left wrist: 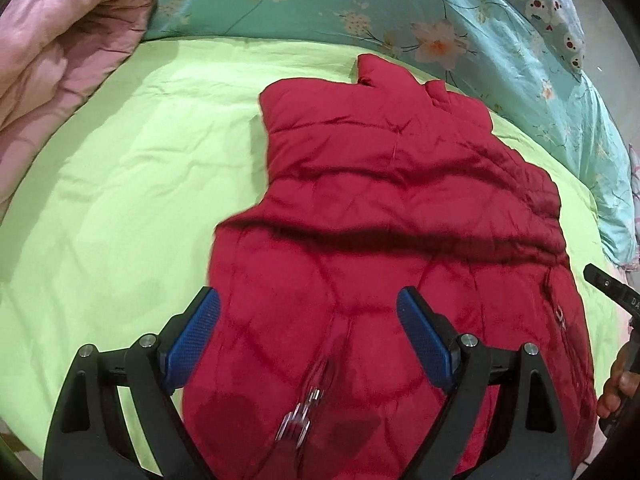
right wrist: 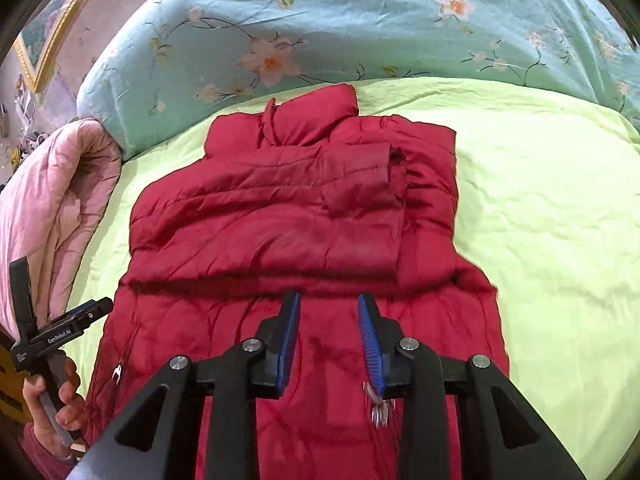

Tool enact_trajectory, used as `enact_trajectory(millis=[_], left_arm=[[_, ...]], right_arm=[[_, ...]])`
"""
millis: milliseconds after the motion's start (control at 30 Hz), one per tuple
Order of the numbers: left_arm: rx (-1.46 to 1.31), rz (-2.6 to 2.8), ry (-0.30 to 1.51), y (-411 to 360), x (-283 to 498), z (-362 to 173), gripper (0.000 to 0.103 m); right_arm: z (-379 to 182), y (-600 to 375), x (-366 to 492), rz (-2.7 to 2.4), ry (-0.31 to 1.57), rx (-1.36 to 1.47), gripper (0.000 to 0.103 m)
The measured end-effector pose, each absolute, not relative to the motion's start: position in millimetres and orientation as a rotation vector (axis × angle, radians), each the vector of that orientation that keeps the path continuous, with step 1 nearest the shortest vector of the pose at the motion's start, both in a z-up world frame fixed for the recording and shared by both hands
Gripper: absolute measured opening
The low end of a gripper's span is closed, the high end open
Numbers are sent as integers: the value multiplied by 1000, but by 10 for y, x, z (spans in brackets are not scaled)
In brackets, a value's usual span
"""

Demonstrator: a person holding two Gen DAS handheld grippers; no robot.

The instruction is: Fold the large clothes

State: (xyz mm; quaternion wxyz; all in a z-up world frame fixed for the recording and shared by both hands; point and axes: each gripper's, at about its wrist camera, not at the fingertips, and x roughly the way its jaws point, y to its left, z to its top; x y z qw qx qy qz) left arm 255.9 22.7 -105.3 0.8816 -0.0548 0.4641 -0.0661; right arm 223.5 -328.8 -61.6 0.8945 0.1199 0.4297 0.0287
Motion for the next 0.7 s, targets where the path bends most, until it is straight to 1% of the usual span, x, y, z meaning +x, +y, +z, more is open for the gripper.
enact_trajectory(millis=[133, 267, 367, 433, 500, 533, 700], left_arm=[[-99, -138, 951, 281, 2268, -1028, 91], [-108, -158, 949, 339, 1985, -1047, 91], [-106, -165, 949, 353, 1774, -1059, 91], [-107, -171, 948, 372, 1655, -1042, 91], [-105, -173, 946, 392, 1553, -1016, 91], [-102, -176, 946, 397, 1512, -1003, 91], [-77, -178, 942, 415, 1322, -972, 91]], right_arm=[[-584, -3217, 1951, 54, 875, 231, 33], [-510, -3139, 1649, 8, 843, 184, 38], [-457, -3061, 1431, -26, 827, 133, 39], [-413, -3022, 1300, -56, 811, 102, 42], [-365, -2987, 1164, -85, 792, 82, 49], [-336, -2973, 1087, -105, 782, 70, 51], [-228, -2922, 798, -154, 750, 21, 56]])
